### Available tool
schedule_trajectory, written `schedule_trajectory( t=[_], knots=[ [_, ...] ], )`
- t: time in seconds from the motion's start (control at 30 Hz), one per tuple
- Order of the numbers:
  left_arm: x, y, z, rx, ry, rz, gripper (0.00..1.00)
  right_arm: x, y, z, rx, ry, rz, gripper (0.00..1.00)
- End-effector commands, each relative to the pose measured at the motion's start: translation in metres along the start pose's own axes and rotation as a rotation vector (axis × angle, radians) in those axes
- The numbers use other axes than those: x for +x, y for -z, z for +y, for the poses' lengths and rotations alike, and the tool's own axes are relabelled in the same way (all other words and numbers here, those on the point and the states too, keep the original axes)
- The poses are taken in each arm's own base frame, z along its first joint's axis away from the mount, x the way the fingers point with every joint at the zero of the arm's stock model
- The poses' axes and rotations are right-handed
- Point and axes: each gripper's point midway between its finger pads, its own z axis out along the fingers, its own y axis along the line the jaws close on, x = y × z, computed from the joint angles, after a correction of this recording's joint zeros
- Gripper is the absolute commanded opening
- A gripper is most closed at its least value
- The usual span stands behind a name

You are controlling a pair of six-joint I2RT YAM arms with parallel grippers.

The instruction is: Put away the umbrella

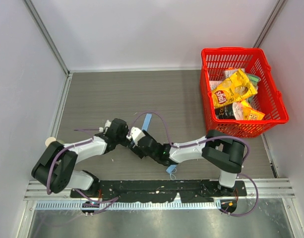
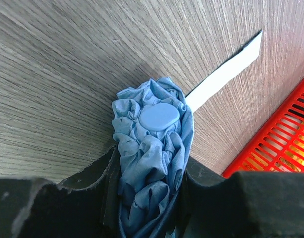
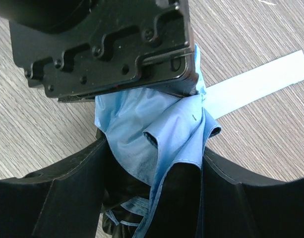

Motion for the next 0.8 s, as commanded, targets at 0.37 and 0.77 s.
schedule_trajectory(
  t=[0.37, 0.77],
  knots=[
    [0.002, 0.012, 0.041, -0.169, 0.11, 0.009, 0.0, 0.043, -0.013, -0.029, 0.258, 0.253, 0.2, 0.56],
    [-0.01, 0.013, 0.033, -0.047, 0.026, -0.054, 0.46, 0.061, -0.015, -0.002, -0.173, -0.025, 0.15, 0.01]
  ],
)
